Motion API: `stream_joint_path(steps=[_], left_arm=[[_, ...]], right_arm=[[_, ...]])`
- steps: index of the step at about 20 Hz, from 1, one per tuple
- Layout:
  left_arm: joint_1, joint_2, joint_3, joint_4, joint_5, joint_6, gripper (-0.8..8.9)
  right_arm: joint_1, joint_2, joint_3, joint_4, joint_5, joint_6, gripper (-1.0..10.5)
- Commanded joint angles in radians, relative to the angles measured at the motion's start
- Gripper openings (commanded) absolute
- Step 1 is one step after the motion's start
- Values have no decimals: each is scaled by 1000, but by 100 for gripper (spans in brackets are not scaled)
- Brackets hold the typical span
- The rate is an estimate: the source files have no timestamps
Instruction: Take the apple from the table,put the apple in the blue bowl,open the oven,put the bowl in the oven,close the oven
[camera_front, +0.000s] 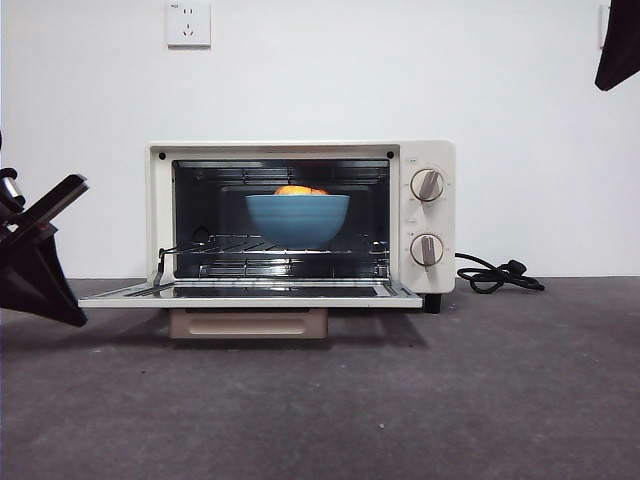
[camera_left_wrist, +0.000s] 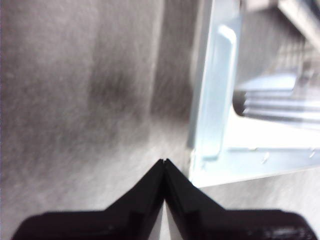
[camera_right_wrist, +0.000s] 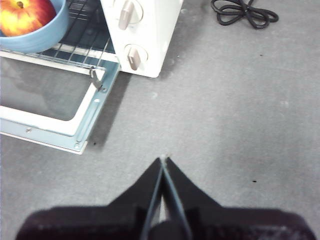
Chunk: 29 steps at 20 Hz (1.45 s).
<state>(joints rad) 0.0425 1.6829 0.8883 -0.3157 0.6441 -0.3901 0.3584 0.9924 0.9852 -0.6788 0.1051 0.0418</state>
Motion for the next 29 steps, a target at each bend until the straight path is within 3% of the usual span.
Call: stream_joint_path(steps=[1,14,27,29], left_arm=[[-12,6,-2,24,26,-56,-9],[-42,6,39,140,106,-164,-8],[-115,6,418,121,120,-212,-8],[-130,6,446,121,181,-206,-8]], right_arm=[[0,-2,-10,9,-2,11,-8],[0,-2,-10,14,-27,32,-2],[0,-2,-10,58,-27,64,-3],[0,-2,-10,66,-29,64,-3]])
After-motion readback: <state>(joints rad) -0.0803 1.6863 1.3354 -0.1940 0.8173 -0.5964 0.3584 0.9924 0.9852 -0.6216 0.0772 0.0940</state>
